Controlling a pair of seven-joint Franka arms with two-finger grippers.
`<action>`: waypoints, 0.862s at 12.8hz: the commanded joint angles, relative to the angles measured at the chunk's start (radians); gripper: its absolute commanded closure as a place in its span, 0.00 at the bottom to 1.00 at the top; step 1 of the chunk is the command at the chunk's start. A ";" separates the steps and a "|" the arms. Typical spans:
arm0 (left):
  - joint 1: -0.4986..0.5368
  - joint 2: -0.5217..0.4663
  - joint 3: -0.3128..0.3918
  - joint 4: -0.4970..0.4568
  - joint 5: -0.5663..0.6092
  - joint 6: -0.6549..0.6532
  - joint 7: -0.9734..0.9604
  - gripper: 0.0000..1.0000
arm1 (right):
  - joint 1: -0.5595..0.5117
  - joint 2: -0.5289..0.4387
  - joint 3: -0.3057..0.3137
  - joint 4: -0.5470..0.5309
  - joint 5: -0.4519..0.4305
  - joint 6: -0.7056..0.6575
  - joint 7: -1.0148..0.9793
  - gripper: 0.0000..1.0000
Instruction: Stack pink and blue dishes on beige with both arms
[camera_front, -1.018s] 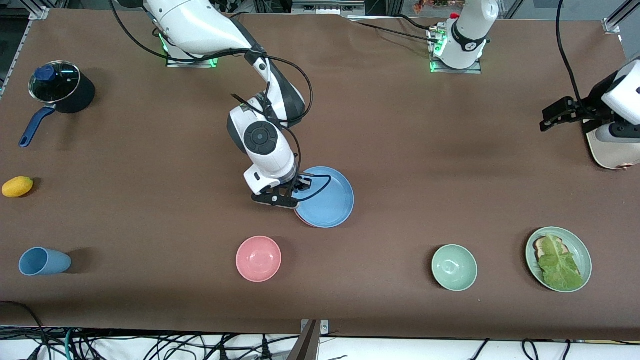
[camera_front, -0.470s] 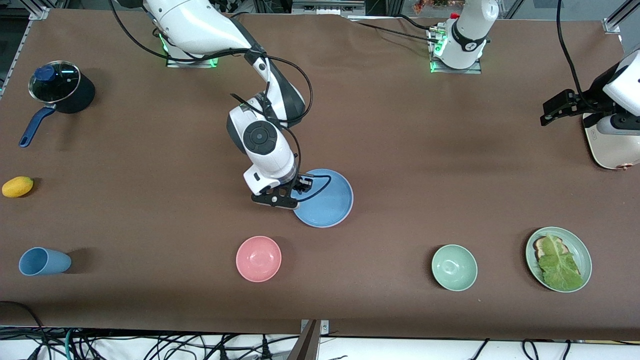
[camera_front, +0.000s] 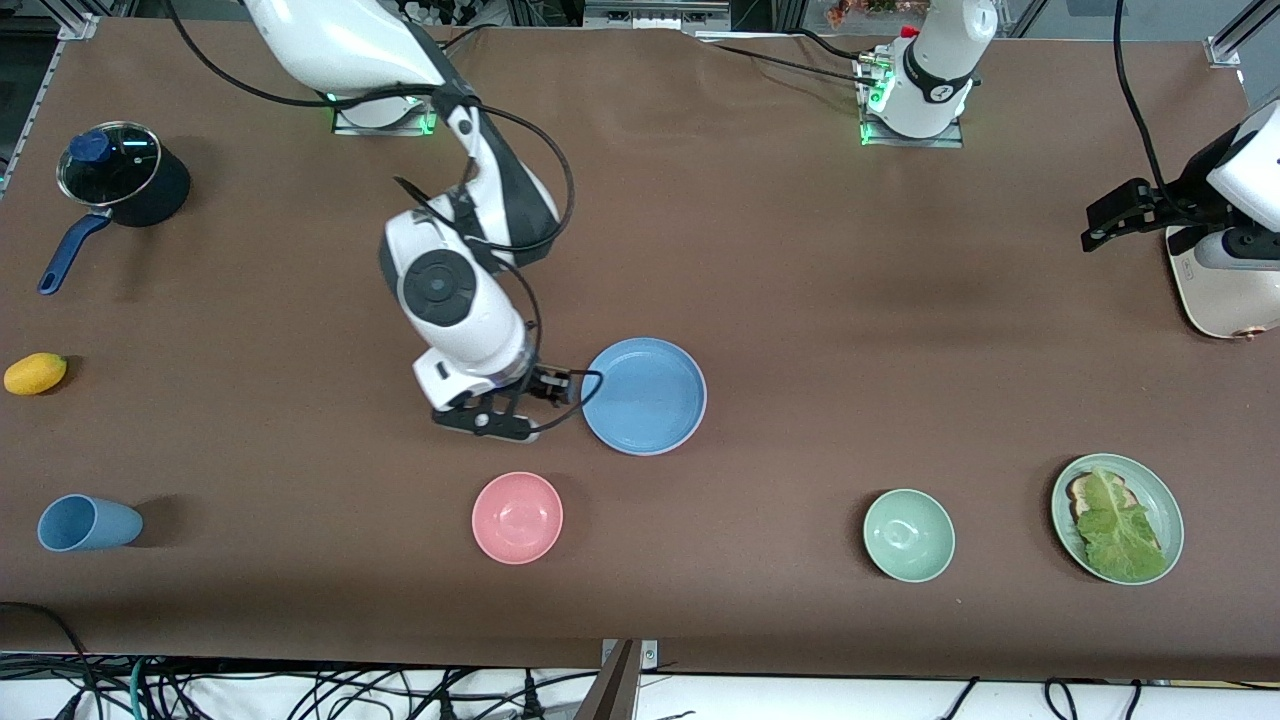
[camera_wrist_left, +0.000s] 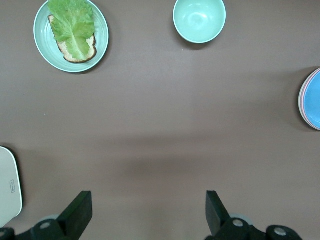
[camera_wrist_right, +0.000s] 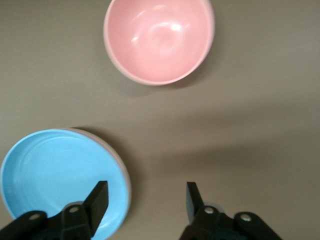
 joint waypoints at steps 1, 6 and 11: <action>0.001 -0.014 0.000 -0.005 0.021 -0.006 -0.006 0.00 | -0.001 -0.056 -0.092 -0.009 -0.004 -0.103 -0.127 0.00; 0.001 -0.013 0.000 -0.007 0.021 -0.006 -0.008 0.00 | -0.001 -0.171 -0.233 -0.011 0.003 -0.306 -0.269 0.00; 0.003 -0.013 0.000 -0.007 0.021 -0.006 -0.008 0.00 | -0.103 -0.384 -0.174 -0.081 -0.008 -0.442 -0.393 0.00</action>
